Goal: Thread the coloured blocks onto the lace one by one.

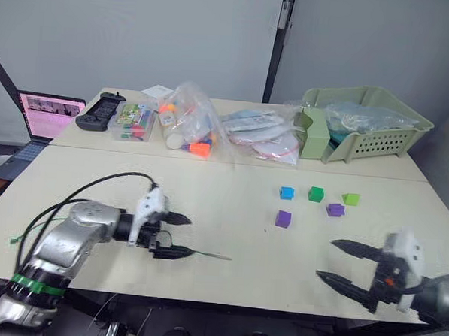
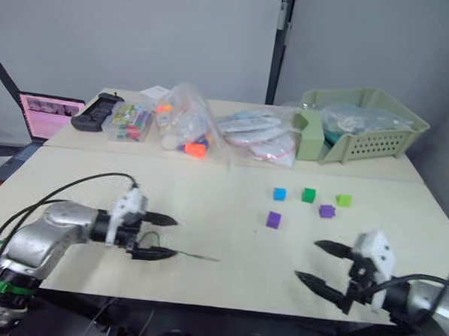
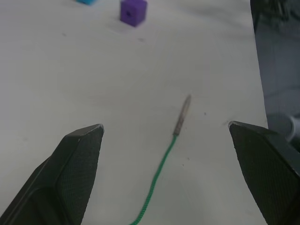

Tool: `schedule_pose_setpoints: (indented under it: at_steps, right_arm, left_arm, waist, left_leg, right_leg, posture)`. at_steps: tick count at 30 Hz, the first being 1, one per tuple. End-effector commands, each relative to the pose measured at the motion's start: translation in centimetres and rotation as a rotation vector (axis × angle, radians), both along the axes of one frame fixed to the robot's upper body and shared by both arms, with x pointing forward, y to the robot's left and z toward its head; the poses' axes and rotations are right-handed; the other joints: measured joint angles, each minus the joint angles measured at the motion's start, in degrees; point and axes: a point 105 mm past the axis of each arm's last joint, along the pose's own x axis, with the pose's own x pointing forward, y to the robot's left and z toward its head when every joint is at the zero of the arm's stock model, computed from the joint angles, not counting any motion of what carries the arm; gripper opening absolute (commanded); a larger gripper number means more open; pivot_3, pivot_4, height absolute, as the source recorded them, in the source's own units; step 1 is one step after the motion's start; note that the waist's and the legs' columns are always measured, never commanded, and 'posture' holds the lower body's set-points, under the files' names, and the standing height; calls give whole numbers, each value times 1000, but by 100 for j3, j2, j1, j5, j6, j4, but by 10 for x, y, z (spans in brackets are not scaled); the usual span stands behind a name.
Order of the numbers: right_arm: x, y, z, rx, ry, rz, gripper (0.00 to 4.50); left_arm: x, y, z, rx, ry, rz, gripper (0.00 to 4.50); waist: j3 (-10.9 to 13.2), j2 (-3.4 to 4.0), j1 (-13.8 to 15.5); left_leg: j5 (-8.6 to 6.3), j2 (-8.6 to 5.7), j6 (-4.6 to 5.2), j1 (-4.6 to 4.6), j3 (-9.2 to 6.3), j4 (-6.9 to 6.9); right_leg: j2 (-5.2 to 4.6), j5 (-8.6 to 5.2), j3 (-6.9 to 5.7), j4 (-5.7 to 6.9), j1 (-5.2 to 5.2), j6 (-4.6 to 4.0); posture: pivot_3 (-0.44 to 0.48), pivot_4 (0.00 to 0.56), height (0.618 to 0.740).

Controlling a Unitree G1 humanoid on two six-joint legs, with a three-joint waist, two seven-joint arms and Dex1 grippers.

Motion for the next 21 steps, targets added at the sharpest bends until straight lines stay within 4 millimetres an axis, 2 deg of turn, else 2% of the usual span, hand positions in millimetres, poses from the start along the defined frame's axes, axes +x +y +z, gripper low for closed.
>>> schedule_pose_setpoints:
  at_steps: [1, 4, 10, 15, 16, 18, 21]
  right_arm:
    - [-1, 12, 7, -16, -11, 58, 4480]
    - [-1, 21, 9, -24, -24, 91, 4480]
    - [-2, 24, 6, -15, -20, 72, 4480]
    - [-3, 20, 6, -18, -36, 43, 4480]
    - [-3, 20, 7, -19, -39, 40, 4500]
    - [-2, 19, 7, -18, -42, 37, 4500]
    - [-1, 19, 7, -18, -48, 34, 4500]
  left_arm:
    - [0, -10, -6, 113, -37, -68, 4500]
    - [6, -27, -17, 171, -31, -99, 4500]
    - [12, -38, -37, 183, -25, -123, 4500]
    - [11, -36, -61, 226, 6, -138, 4500]
    - [10, -36, -63, 231, 11, -145, 4076]
    - [10, -36, -65, 235, 12, -158, 3698]
    - [9, -37, -66, 235, 31, -169, 2707]
  waist:
    - [1, -1, 5]
    - [2, -3, 33]
    - [2, -4, 51]
    - [1, -2, 106]
    - [0, -1, 115]
    - [-1, -2, 129]
    - [-3, -1, 124]
  left_leg:
    - [0, 0, 0, -1, 0, 0]
    - [-1, -4, 2, -8, 0, 0]
    - [-1, -3, 3, -6, -1, 6]
    - [-1, -4, 3, 7, -1, 14]
    - [-1, -4, 3, 8, -2, 16]
    - [-1, -3, 3, 11, -2, 18]
    - [-1, -2, 3, 12, -3, 18]
  right_leg:
    - [0, 0, 0, -1, 1, 1]
    - [-1, -2, -7, -3, 0, 4]
    - [0, -3, -10, -2, 5, 6]
    - [-6, -8, -14, -1, 26, 14]
    - [-7, -8, -14, -1, 29, 15]
    - [-7, -10, -14, -1, 32, 20]
    - [-5, -14, -14, -1, 33, 26]
  posture:
    - [0, 150, 740]
    - [0, 150, 740]
    - [0, 150, 740]
    - [0, 150, 740]
    - [0, 150, 740]
    - [0, 150, 740]
    - [0, 150, 740]
